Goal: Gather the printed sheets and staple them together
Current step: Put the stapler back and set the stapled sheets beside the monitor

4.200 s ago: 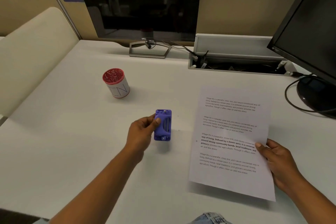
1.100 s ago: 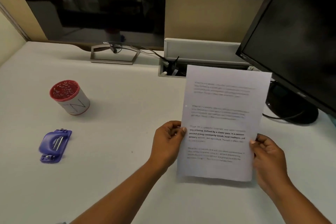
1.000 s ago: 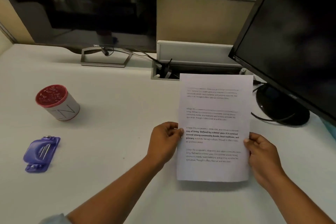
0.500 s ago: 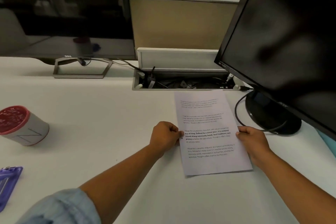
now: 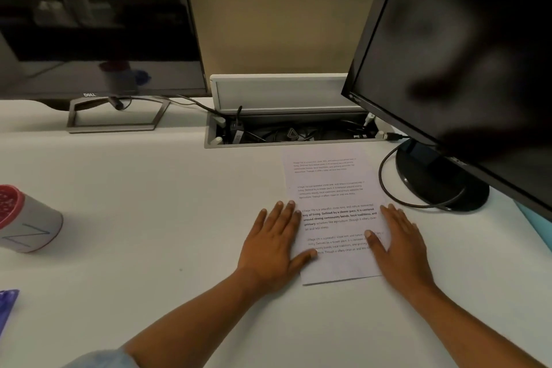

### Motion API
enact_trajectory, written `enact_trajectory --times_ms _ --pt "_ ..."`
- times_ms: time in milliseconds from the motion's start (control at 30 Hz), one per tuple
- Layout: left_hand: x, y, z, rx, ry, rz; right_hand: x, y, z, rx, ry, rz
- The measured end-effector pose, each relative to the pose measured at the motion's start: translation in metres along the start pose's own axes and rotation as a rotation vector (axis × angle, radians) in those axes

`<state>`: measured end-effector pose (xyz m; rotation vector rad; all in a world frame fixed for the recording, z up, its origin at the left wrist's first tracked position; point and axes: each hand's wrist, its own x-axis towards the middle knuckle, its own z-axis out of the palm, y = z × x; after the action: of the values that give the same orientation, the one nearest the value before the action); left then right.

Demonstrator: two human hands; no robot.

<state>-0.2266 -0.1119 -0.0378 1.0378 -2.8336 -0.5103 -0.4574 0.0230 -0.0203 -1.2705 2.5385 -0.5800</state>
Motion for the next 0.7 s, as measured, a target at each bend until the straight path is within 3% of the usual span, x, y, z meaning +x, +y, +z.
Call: enact_trajectory --times_ms 133,367,500,700 --pt "-0.002 0.002 -0.001 0.024 -0.014 0.022 -0.004 -0.006 -0.002 0.059 0.012 0.013" --pt "-0.048 -0.008 -0.036 -0.142 0.192 -0.097 -0.026 -0.044 -0.02 0.343 0.156 0.043" --pt "-0.111 -0.028 -0.05 -0.371 0.316 -0.261 -0.076 -0.079 -0.007 0.54 0.168 -0.148" --pt "-0.2 -0.085 -0.06 -0.311 0.36 -0.473 -0.148 -0.126 0.042 0.486 -0.023 -0.381"
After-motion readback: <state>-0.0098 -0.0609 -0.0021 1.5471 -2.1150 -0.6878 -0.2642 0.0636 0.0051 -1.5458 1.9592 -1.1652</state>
